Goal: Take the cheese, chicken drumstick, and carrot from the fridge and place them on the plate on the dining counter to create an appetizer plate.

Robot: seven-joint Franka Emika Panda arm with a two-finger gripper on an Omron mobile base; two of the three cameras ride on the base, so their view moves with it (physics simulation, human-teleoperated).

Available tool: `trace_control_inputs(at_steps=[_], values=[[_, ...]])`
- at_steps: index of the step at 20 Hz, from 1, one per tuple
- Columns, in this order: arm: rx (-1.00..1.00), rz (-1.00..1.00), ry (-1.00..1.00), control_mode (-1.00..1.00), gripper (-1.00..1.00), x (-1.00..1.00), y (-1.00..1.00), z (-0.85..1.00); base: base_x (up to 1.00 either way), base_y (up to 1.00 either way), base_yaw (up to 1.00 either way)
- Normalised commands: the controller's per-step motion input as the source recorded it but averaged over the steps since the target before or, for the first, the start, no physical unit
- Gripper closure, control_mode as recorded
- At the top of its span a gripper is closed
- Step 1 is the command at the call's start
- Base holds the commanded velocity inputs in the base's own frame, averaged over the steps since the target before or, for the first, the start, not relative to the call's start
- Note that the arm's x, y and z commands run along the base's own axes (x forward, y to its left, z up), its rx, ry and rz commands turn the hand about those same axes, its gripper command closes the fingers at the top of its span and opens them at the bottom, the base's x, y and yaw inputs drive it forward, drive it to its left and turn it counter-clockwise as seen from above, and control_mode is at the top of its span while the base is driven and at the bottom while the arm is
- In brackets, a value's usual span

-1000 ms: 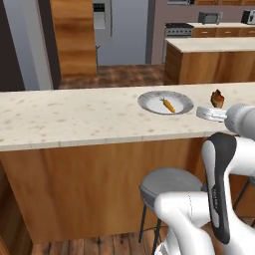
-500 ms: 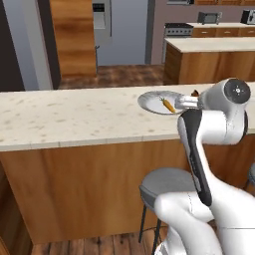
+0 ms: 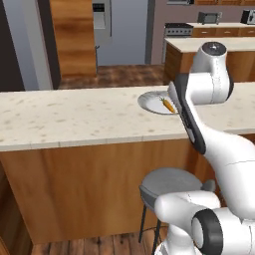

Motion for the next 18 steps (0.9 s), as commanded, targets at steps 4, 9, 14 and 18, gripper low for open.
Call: trace_control_inputs(at_steps=[4, 9, 14, 18], values=[[0.00, 0.00, 0.08, -1.00, 1.00, 0.60, 0.00, -0.24, 0.00, 0.00, 0.00], [0.00, 0.01, 0.00, -1.00, 1.00, 0.55, 0.00, -0.38, 0.00, 0.00, 0.00], [0.00, 0.06, 0.00, -1.00, 1.00, 0.74, 0.00, -0.55, 0.00, 0.00, 0.00], [0.00, 0.04, 0.00, -1.00, 1.00, 0.58, -0.08, -0.22, 0.00, 0.00, 0.00]])
